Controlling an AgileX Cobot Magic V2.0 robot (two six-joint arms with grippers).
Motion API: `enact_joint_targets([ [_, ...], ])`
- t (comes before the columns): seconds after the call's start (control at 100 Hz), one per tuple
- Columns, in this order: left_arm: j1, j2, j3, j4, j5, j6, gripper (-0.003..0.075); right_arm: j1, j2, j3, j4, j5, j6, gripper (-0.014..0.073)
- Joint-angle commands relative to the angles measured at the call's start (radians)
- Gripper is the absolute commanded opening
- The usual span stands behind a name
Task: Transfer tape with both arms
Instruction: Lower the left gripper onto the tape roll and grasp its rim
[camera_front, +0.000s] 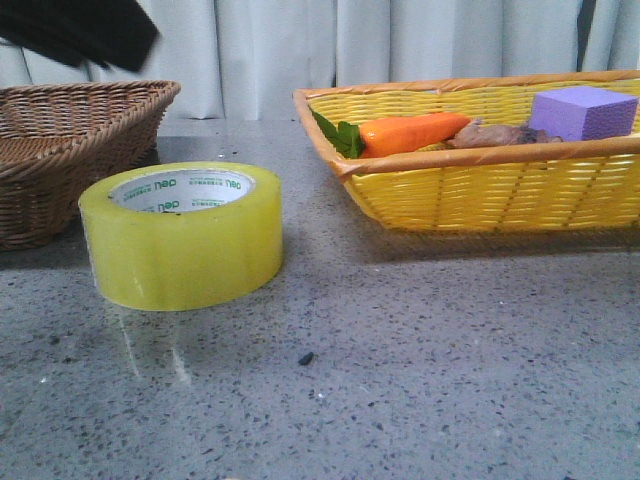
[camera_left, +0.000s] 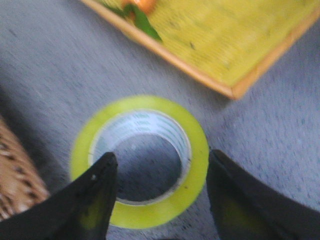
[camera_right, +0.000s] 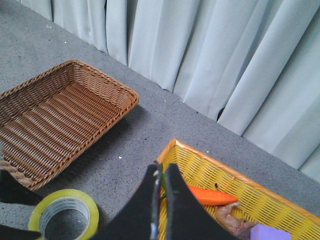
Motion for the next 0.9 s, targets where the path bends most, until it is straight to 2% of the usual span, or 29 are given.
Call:
enact_joint_targets([
  [0.0,-0.027,0.072,-0.110,-0.003,0.068,0.002,0.0378,-0.004,-0.023,-0.024,-0.039,-0.054,-0.001,-0.0074],
  [0.29,-0.051,0.290,-0.271,-0.011,0.201,0.026,0.0378,-0.004,-0.023,-0.024,-0.039,-0.054,-0.001,-0.0074],
  [0.74,-0.051,0.395,-0.279,0.012,0.183,0.026,0.0372,-0.004,-0.023,-0.024,-0.039,-0.051,-0.001,-0.0074],
  [0.89,-0.051,0.395,-0.279,0.012,0.182,0.026,0.0309,-0.004,-0.023,-0.024,-0.039,-0.050,-0.001,-0.0074],
])
